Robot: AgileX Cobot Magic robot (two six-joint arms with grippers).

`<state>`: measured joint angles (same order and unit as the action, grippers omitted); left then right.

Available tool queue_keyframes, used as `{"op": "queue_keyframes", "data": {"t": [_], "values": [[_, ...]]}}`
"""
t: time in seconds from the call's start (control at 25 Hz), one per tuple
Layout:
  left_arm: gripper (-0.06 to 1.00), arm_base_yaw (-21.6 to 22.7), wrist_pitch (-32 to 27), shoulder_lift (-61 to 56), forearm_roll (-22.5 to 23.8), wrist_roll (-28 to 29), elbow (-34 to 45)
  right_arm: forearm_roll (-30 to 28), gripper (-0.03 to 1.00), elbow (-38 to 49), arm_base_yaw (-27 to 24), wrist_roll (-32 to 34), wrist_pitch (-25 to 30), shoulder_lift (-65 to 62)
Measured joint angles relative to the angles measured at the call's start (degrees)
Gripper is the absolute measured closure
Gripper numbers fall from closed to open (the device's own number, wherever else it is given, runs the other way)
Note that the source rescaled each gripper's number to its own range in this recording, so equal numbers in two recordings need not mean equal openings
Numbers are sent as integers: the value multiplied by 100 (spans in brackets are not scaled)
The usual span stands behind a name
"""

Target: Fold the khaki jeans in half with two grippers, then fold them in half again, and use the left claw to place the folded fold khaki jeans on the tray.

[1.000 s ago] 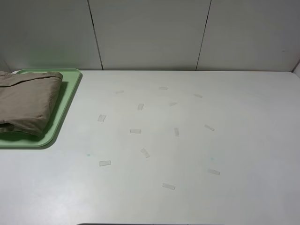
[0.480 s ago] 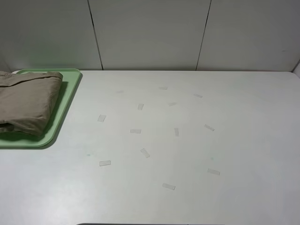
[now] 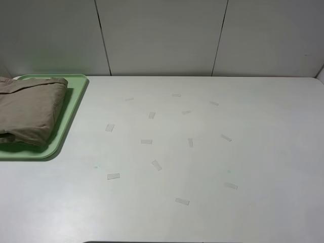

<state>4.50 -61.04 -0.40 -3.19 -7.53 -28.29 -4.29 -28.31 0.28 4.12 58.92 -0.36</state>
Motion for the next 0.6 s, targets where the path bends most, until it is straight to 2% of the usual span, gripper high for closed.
{"op": "queue_keyframes", "data": {"t": [0.6], "values": [[-5,0,0,0,0,0,0,-70,-3,0,0,49,0,0]]}}
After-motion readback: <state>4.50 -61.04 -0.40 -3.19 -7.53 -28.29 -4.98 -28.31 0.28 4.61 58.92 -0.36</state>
